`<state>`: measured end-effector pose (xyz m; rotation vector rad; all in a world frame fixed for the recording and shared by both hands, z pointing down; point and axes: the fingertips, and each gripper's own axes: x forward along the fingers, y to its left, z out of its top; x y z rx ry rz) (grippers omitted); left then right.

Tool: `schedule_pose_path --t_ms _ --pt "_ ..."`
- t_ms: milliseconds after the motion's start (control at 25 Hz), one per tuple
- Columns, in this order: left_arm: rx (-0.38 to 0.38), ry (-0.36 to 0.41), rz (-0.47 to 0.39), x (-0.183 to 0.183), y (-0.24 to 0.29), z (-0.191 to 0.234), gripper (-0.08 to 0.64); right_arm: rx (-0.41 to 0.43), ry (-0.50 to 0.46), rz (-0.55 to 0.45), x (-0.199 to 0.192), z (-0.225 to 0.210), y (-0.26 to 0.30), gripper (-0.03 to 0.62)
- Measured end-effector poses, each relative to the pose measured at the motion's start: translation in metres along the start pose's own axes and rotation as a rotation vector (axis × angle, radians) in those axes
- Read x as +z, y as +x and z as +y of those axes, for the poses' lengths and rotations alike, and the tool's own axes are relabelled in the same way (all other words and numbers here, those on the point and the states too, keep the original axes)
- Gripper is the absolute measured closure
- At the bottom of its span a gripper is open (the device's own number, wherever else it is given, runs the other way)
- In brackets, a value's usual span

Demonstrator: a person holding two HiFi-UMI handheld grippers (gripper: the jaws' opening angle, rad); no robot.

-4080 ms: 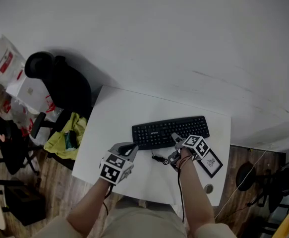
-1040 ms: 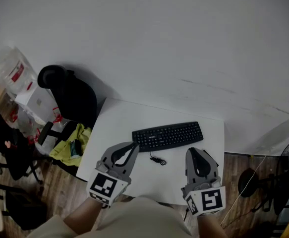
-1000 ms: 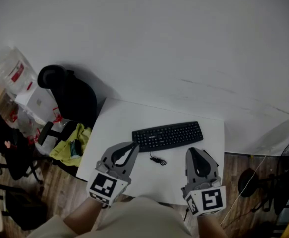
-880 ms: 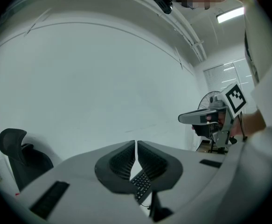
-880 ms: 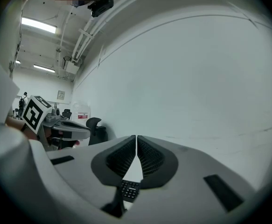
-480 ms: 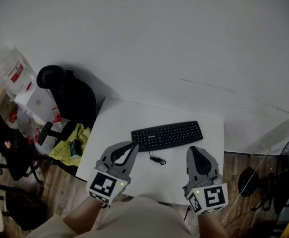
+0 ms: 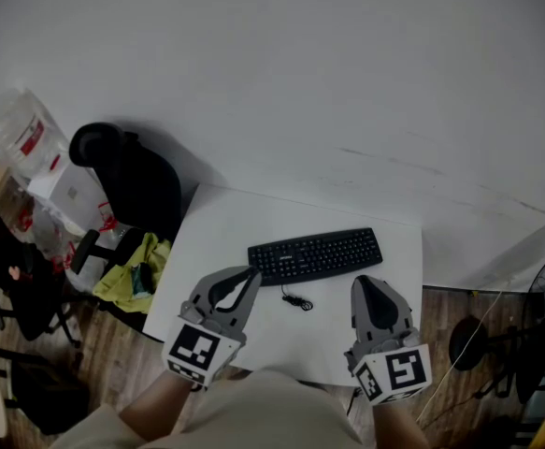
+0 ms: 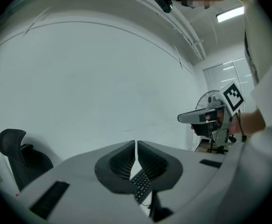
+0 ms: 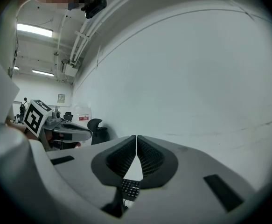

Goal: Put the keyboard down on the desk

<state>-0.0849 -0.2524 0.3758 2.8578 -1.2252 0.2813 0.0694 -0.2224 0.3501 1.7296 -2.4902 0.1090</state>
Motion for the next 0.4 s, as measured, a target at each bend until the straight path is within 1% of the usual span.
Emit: schedule_pose_path --t_ms 400 --pt "-0.014 0.000 0.003 0.0006 -0.0020 -0.0004 0.526 0.011 0.004 0.014 -0.0005 0.0043 0.0019 0.561"
